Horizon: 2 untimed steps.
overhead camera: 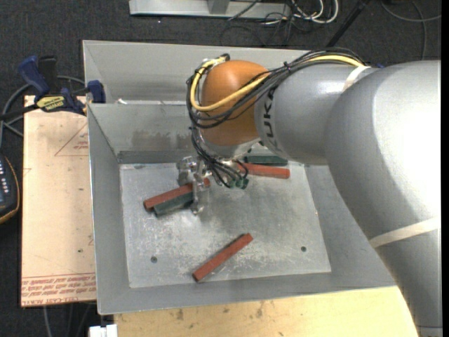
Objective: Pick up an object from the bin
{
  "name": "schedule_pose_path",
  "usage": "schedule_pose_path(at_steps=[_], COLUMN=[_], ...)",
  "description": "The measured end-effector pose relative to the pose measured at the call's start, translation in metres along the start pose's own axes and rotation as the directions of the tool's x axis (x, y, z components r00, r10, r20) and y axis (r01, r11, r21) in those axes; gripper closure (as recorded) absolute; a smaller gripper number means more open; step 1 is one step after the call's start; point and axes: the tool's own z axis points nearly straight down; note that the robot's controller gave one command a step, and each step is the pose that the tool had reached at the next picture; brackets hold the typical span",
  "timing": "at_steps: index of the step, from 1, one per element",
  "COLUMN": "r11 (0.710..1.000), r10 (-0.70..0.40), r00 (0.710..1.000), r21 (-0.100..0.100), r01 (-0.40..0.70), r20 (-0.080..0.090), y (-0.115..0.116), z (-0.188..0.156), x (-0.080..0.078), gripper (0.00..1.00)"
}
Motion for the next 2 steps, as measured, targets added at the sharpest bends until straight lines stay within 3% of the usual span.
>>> schedule_pose_path(at_steps=[1, 2], r11=[1.000, 1.000], r10=[-0.011, -0.010], r00=[1.000, 1.000], r21=[0.002, 0.001], r01=[0.011, 0.010], r20=[0.009, 0.000], y=[0.0032, 0.0030], z=[-0.1197, -0.1142], x=[0.0037, 0.0054], gripper=[1.00, 0.00])
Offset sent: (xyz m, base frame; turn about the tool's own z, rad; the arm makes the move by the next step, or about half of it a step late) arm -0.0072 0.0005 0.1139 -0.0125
